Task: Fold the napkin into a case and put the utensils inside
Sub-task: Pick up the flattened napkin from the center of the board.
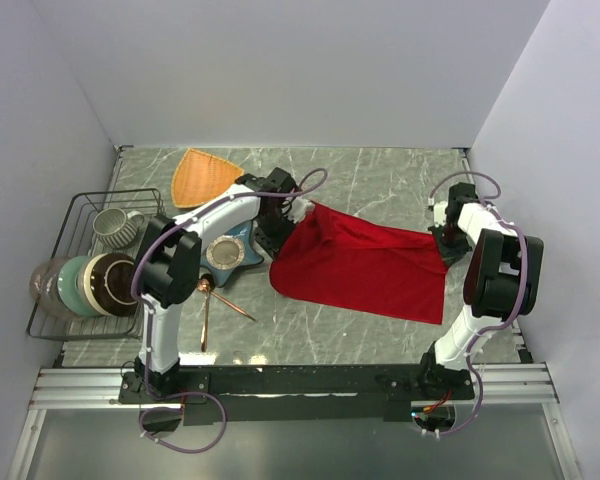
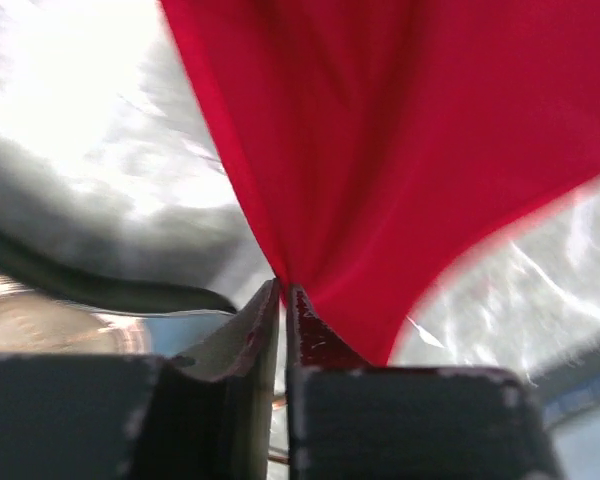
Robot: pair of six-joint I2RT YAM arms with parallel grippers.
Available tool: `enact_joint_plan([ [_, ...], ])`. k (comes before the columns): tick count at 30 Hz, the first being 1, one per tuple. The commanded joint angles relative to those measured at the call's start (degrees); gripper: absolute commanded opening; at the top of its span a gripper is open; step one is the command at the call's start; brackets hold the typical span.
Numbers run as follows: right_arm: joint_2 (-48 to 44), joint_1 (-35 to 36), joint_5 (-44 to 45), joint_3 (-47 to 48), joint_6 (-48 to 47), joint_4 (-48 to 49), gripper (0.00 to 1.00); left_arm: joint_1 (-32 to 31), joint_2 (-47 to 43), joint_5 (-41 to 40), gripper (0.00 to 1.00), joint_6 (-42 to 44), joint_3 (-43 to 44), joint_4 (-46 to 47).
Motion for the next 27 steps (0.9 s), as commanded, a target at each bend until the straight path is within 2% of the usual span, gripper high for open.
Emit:
enact_joint_plan([
  [1, -2.22, -0.30, -3.10, 4.89, 0.49, -2.59, 0.00, 4.05, -5.93, 15.85, 0.19, 4.02, -0.14, -2.58],
  [2, -2.92, -0.30, -5.20, 6.47, 0.40, -3.99, 0.00, 5.03, -6.81, 20.75, 0.24, 4.73, 0.12, -1.78],
  [3, -3.45, -0.30, -5.83, 7.18, 0.49, -4.44, 0.00, 5.82, -8.04, 23.58, 0.36, 5.78, 0.91, -0.91],
  [6, -5.56, -0.04, -9.78, 10.26, -0.04, -6.81, 0.00, 8.46, -9.10, 28.78, 0.60, 10.35, 2.66, 5.06],
  [8, -6.61, 0.05, -11.71, 12.45, -0.21, -9.17, 0.00, 9.60, -8.76, 32.20, 0.63, 15.69, 4.16, 9.27],
  [9, -7.05, -0.03, -12.77, 12.98, 0.14, -9.80, 0.00, 9.61, -8.41, 37.27, 0.69, 19.99, 5.56, 9.65],
  [10, -7.41, 0.05, -13.56, 13.51, 0.23, -10.59, 0.00, 9.61, -8.49, 40.37, 0.69, 30.03, 5.57, 10.26],
  [11, -7.93, 0.05, -14.18, 14.21, 0.32, -11.81, 0.00, 9.61, -8.58, 42.83, 0.69, 35.70, 5.31, 10.87],
  [12, -8.37, 0.14, -14.88, 14.31, 0.58, -12.26, 0.00, 9.43, -8.32, 44.60, 0.74, 48.20, 5.40, 9.84],
  [14, -9.34, 0.40, -15.24, 14.31, 0.76, -13.32, 0.00, 7.07, -7.01, 44.02, 0.80, 58.30, 7.23, 7.29],
  [15, -9.78, 0.40, -15.94, 14.05, 1.10, -13.58, 0.00, 5.67, -3.95, 41.57, 0.82, 67.05, 11.51, 1.80],
  [17, -11.53, 0.41, -17.17, 13.17, 1.54, -14.46, 0.00, 1.10, 0.19, 34.80, 0.81, 72.48, 17.32, -4.47],
  [18, -12.24, 0.40, -17.78, 12.73, 1.98, -14.72, 0.00, -0.31, 4.13, 33.47, 0.79, 75.02, 22.66, -8.94],
  [20, -15.47, 0.40, -19.98, 10.98, 2.07, -15.34, 0.00, -2.95, 6.79, 31.36, 0.78, 77.67, 25.51, -11.88],
  [27, -25.51, 0.40, -24.64, 6.14, 2.95, -18.41, 0.00, -6.12, 9.16, 27.14, 0.77, 91.90, 21.12, -8.98],
])
